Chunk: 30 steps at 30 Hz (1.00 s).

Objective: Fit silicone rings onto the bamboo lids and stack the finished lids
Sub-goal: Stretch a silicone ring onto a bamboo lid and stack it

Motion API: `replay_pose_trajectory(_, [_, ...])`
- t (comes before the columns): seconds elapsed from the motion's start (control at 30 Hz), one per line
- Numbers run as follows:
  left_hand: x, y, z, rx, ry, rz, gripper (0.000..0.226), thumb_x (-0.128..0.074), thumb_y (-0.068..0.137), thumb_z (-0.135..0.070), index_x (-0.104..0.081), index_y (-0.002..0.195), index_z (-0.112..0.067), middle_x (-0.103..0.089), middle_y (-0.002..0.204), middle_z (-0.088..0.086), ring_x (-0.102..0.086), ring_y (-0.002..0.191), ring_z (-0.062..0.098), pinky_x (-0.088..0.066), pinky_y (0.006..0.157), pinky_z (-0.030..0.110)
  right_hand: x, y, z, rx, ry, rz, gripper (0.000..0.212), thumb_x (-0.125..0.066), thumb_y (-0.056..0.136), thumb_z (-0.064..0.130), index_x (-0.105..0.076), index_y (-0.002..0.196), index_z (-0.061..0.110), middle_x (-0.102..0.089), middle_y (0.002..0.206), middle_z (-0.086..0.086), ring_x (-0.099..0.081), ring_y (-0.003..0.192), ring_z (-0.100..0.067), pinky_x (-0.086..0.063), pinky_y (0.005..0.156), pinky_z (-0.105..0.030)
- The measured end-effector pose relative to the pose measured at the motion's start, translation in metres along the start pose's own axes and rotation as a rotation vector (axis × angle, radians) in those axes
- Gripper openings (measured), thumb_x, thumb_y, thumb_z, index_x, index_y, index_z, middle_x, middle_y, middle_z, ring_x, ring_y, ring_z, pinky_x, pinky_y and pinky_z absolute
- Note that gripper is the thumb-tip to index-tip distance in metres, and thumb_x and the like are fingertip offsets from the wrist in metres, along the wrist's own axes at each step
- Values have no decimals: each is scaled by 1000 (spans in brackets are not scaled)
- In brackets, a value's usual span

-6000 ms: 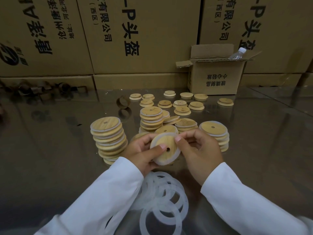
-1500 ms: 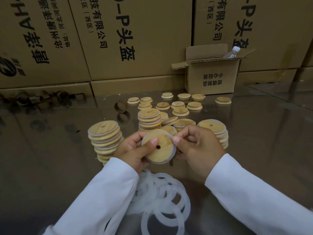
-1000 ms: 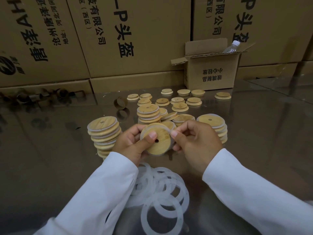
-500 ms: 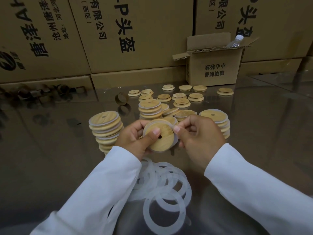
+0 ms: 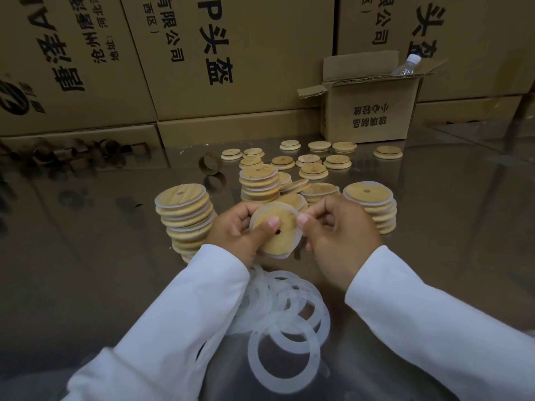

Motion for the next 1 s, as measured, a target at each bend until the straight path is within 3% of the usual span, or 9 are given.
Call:
replay_pose_trajectory(0.13, [-2,-1,5,69,-86,29,8,-58,80,-7,-62,86,-11,-69,65,-1,-66,64,16,-57,56,32,1,0,2,20,-7,5,22,-59,88,15,-52,70,26,-61,73,3,-61,72,-18,-54,76,-37])
replay_pose_trajectory(0.47, [-5,1,0,116,-255,63,28,-60,64,-16,-62,89,-6,-71,69,1,-68,66,13,-55,53,26,7,3,4,37,-60,6,19,-59,88,18,-54,71,25,-62,75,5,-61,72,-16,-51,71,-30])
replay_pose_trajectory(0.6, [-3,1,-1,132,-255,69,26,-59,64,-16,-63,88,-6,-70,67,2,-68,64,14,-55,51,26,6,3,6,47,-81,35,20,-59,88,17,-53,71,24,-60,74,3,-60,73,-18,-54,74,-36])
replay_pose_trajectory(0.77, [-1,0,0,152,-294,62,20,-57,71,-11,-63,89,-6,-71,68,2,-69,65,14,-56,55,27,1,1,8,65,-121,66,21,-58,89,18,-51,71,26,-58,73,5,-58,72,-14,-52,72,-31])
replay_pose_trajectory(1.0, [-4,-4,1,132,-334,51,21,-58,66,-14,-60,85,-5,-70,65,1,-68,63,11,-55,54,23,1,0,1,8,57,23,19,-62,87,16,-58,69,23,-62,67,5,-61,61,-9,-54,69,-31])
Point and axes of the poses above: each hand's wrist, its own y-axis towards the middle knuckle, its own x-axis out of the back of the hand, z = x × y, the point moved 6 cm from there along y, towards the middle knuckle
